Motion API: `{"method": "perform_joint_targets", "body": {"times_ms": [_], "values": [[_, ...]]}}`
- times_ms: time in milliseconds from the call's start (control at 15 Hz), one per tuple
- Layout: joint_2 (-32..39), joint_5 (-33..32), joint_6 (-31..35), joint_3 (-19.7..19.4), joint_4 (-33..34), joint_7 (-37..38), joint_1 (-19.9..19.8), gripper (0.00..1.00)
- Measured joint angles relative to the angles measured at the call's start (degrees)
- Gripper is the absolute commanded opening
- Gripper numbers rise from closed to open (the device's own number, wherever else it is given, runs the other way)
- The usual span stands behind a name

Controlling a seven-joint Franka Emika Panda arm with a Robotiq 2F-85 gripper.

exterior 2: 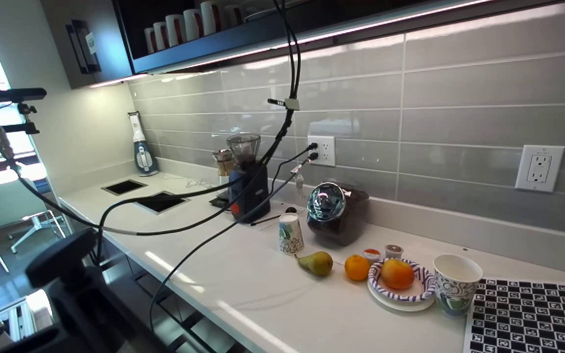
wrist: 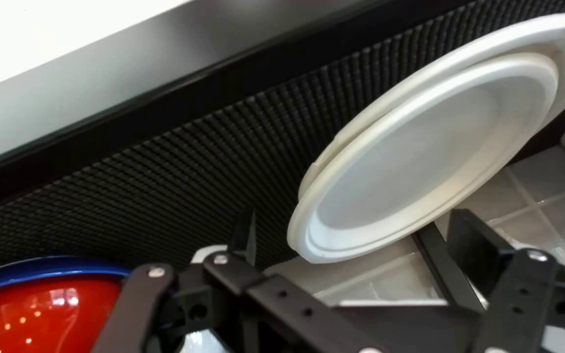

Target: Remove one white plate from the shelf

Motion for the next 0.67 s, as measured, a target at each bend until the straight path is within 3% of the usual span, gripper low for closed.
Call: {"method": "perform_joint_targets", "body": {"times_ms": [200, 667], "values": [[3.1, 0.9, -0.3, 2.8, 3.8, -0.1, -2.6, 1.0], [7.6, 1.1, -2.5, 3.1, 9.0, -0.1, -3.3, 1.0]]}}
